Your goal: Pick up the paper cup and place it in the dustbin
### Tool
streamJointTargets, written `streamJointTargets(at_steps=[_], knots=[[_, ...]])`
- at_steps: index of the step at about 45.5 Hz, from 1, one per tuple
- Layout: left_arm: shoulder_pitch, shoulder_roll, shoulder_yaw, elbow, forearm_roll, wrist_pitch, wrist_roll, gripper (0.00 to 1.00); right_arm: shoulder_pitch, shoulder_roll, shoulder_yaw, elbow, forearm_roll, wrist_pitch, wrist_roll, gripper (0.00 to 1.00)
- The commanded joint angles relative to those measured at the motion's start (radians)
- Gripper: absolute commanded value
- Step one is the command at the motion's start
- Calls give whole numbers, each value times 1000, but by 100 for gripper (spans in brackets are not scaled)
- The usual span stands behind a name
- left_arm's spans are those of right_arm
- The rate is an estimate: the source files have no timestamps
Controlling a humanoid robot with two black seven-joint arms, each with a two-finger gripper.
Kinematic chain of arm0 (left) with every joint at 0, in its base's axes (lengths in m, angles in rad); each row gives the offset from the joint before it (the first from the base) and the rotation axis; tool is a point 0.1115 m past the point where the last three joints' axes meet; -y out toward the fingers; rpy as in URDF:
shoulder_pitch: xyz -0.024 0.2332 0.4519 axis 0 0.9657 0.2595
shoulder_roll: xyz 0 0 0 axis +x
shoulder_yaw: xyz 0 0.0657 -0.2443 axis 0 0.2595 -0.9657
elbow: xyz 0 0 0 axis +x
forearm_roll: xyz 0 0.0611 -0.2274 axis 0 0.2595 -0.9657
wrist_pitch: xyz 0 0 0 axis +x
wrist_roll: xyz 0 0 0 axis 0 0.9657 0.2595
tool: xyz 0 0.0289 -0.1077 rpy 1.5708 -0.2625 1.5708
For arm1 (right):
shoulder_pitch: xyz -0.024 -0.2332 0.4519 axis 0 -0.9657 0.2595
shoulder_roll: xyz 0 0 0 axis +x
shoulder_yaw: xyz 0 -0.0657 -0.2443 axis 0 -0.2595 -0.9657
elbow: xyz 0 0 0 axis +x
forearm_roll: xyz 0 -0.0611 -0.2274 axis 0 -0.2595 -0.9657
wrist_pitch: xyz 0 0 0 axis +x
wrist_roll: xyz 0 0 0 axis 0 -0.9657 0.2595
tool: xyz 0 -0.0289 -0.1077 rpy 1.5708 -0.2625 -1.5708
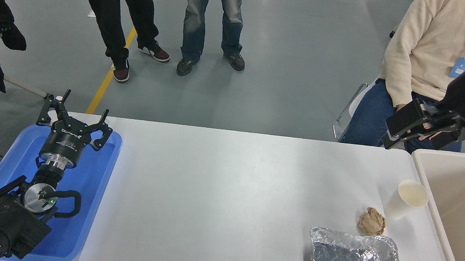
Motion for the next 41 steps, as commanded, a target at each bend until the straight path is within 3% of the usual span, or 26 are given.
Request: streamJointTargets(at_steps=[1,22,35,41], knots=[[1,0,0,0,0,0,0,100,-6,-2,-26,-3,80,0,-87,93],[1,0,0,0,0,0,0,100,-184,-77,-43,-68,69,0,-90,93],[-1,0,0,0,0,0,0,100,-452,-186,-3,-169,89,-367,-88,100],[-1,0,0,0,0,0,0,100,-561,-188,19,-239,88,-446,-88,100]])
